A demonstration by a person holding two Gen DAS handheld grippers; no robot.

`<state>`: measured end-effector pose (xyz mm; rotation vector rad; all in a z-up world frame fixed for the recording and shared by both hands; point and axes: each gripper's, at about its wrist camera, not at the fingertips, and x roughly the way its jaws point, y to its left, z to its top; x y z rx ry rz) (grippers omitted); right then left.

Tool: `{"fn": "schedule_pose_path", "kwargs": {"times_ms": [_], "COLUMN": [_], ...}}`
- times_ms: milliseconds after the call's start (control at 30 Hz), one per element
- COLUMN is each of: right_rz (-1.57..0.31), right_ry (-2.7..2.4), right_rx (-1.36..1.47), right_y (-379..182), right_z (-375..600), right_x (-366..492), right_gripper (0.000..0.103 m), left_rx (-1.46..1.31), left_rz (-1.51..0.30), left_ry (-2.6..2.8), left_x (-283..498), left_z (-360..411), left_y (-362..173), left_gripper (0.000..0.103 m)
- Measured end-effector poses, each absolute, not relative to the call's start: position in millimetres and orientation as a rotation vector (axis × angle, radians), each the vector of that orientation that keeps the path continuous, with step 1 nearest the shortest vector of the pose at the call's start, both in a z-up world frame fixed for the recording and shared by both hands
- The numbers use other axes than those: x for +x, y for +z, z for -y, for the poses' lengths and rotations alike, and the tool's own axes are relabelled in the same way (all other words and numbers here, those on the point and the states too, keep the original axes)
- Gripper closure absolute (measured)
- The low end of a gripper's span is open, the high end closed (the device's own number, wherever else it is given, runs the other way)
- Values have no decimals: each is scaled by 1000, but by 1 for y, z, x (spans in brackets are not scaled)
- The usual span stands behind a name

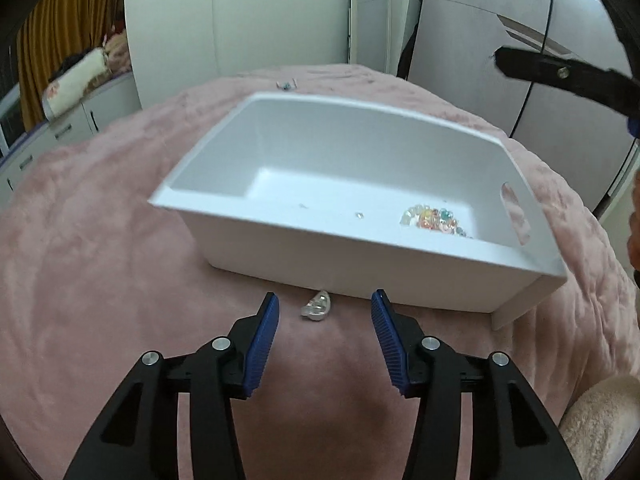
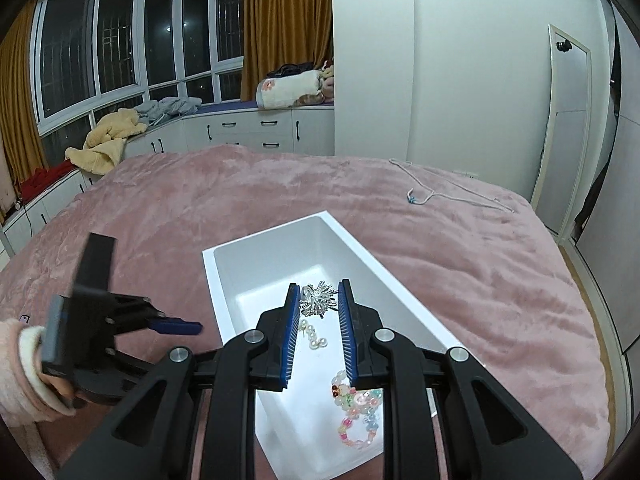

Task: Organize jewelry
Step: 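Carry the silver pendant and starburst brooch with both tools over the white box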

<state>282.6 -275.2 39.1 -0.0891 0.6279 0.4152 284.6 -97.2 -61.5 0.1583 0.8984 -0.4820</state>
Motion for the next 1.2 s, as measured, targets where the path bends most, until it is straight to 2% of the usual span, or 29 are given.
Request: {"fn": "schedule_pose_path", "kwargs": {"times_ms": [200,300,333,533,600,1100,1133,1200], "right_rz": [-655,-662,-665,-684,-687,-691,-690,-687], "right_ry": [414,413,413,414,419,431,429,430], "right_rx": [-99,-99,-100,-102,-102,-102,-99,-97], "right_y": [28,26,25,18,16,9,9,9], "right_z": [275,276,276,273,271,263,263,263], "right_x": [287,289,290,295,296,295,294,292], "right_gripper": [83,83,83,83,83,83,83,83], "left_rx": [181,177,181,199,201,153,168,191], "left_rz": [-927,-947,-954,-958,-959,-909,-915,-939], "left_ry": [-482,-472,-471,-494,-491,-508,-502,-505], "left_x": [299,306,308,308,306,285,286,286], "left_z": [114,117,117,113,111,81,86,91], "left_y": [-94,-109,-113,-123,-123,-83,-82,-93], "left_gripper": [55,73,84,85,96,97,97,87]}}
